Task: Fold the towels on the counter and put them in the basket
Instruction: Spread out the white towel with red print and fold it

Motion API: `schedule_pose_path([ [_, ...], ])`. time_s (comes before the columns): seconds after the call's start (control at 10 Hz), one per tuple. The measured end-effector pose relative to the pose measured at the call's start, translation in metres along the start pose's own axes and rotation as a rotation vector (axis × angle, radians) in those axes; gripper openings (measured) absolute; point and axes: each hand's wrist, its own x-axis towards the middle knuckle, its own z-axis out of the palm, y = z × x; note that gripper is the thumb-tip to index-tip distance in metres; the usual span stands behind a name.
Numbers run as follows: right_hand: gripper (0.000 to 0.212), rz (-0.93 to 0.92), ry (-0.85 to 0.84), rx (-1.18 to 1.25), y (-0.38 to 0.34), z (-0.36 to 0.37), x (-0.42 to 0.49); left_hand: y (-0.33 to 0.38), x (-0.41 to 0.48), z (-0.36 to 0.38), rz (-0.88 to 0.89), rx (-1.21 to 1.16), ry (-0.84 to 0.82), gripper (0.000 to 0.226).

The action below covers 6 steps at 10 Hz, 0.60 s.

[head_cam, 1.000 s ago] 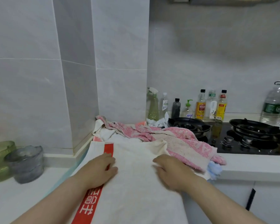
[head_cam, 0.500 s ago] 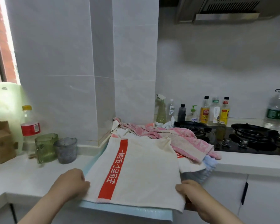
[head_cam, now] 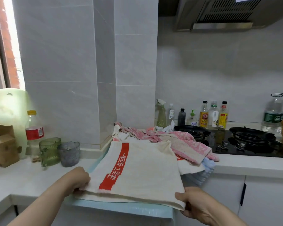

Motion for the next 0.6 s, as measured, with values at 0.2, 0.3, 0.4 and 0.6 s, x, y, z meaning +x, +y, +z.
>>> schedule_pose_path([
  [0.2,0.008,-0.035,0.025,-0.038,-0.001,0.008,0.001,-0.015,0.015,0.009,0.045,0.221,0.001,0.023],
  [0.3,0.006,-0.053,0.000,-0.019,-0.001,0.008,0.002,-0.008,0.002,0.010,0.064,0.241,0.018,0.010],
  [0.4,0.017,-0.065,-0.012,-0.005,0.000,0.004,0.001,-0.006,-0.004,0.011,0.017,0.202,-0.016,0.010],
  [0.6,0.038,-0.126,-0.038,0.013,0.002,-0.003,-0.005,-0.011,-0.007,0.006,-0.036,-0.046,-0.118,0.014],
])
